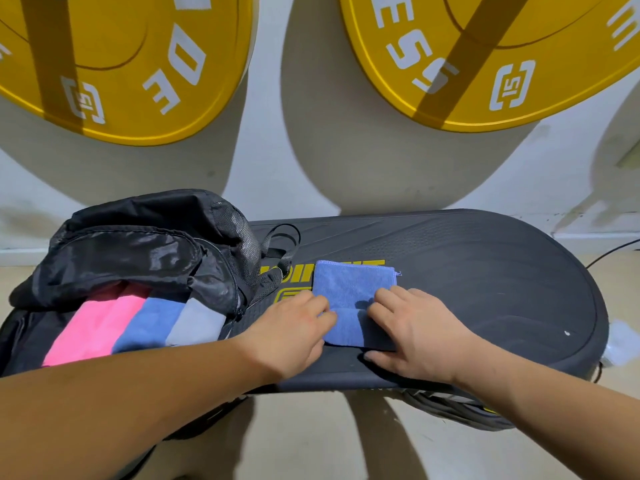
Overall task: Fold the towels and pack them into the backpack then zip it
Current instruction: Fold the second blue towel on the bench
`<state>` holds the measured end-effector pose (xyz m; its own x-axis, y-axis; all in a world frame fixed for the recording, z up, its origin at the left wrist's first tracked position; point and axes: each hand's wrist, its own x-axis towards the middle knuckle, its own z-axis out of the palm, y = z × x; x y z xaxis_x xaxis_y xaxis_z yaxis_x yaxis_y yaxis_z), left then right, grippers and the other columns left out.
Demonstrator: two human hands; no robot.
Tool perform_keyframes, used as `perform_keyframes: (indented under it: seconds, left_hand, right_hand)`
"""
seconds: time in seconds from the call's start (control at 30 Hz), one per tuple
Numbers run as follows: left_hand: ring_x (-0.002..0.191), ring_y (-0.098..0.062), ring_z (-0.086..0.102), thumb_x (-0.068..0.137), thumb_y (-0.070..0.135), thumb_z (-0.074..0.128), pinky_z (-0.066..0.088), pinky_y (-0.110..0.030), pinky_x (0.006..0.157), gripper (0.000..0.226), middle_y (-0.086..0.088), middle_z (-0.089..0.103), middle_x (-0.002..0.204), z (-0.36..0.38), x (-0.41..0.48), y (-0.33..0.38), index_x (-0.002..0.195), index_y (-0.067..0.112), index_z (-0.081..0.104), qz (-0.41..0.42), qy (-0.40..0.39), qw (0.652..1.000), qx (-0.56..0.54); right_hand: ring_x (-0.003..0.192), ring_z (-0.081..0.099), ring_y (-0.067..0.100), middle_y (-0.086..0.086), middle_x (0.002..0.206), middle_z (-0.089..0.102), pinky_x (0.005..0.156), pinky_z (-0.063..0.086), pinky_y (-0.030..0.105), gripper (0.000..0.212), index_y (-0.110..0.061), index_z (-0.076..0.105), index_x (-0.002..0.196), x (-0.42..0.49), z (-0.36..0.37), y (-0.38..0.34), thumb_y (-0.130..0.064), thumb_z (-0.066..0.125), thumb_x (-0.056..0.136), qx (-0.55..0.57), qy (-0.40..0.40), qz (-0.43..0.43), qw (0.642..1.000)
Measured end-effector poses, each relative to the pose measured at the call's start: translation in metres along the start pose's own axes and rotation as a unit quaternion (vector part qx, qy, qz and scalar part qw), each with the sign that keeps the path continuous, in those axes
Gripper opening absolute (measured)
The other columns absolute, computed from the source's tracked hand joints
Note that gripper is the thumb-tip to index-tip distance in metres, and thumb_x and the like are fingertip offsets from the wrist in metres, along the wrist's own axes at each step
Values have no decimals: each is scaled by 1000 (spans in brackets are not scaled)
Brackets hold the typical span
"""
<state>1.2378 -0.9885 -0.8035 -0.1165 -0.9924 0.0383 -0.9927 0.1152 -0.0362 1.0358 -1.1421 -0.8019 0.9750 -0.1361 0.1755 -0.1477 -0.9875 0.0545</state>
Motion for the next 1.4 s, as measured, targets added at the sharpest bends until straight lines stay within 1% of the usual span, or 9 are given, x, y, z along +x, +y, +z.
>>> perform_keyframes:
  seconds: [0.17,0.3,0.53,0.7,0.83,0.93,1.07,1.17,1.4]
  left_hand:
    - [95,-12,59,89,23,55,44,-29,83,24,7,64,103,-11,7,-3,112,24,61,-169,-23,949,-266]
    - [57,-1,47,90,23,58,45,-25,64,6,12,58,75,-10,0,-11,95,24,62,-265,-42,878,-397]
    - [75,-15,59,98,39,56,52,-39,76,16,-6,65,85,-2,8,-20,91,25,62,-318,23,877,-359]
    - [107,-11,56,101,45,51,39,-23,91,27,9,62,113,-8,20,-20,116,29,66,-279,7,889,-363]
    - [139,-13,43,96,51,58,29,-22,112,62,2,50,148,-1,22,-29,148,18,49,-251,-76,909,-323]
    - [117,-22,55,91,49,62,42,-26,97,44,0,62,118,-2,28,-32,118,15,66,-258,-86,893,-358]
    - [108,-16,64,85,35,76,51,-35,103,41,4,62,113,-9,32,-32,119,18,63,-312,-111,821,-466]
    - [82,-10,65,74,26,83,54,-27,81,36,-1,71,100,-10,31,-28,106,17,69,-320,-153,800,-483]
    - [70,-9,48,69,29,78,41,-26,62,27,9,55,88,-32,21,-19,86,23,57,-208,-136,898,-363]
  right_hand:
    - [91,62,21,-7,102,61,71,49,33,36,-26,58,113,0,-4,5,-47,56,84,103,-58,109,987]
    - [70,55,5,-14,84,61,66,45,22,25,-32,58,102,12,-14,9,-43,71,84,365,-141,277,877]
    - [56,69,29,7,76,70,63,63,46,28,-17,64,89,23,-4,7,-45,71,88,455,-87,422,779]
    - [53,62,24,5,74,67,52,60,41,28,-20,64,89,27,6,19,-47,68,89,413,-92,447,788]
    - [58,57,16,9,106,60,55,49,26,27,-27,67,109,32,13,23,-49,61,94,380,-105,412,822]
    - [80,57,17,4,113,43,83,42,27,30,-27,65,113,37,11,23,-48,48,101,339,-168,367,850]
    - [96,58,19,0,109,43,92,44,31,35,-22,63,105,36,7,29,-54,50,98,328,-188,329,865]
    - [92,58,17,-3,101,59,85,47,30,32,-25,63,101,33,2,32,-55,60,92,310,-179,273,893]
    - [115,44,17,0,118,44,104,39,28,77,-32,50,143,38,-18,24,-56,79,77,304,-204,154,918]
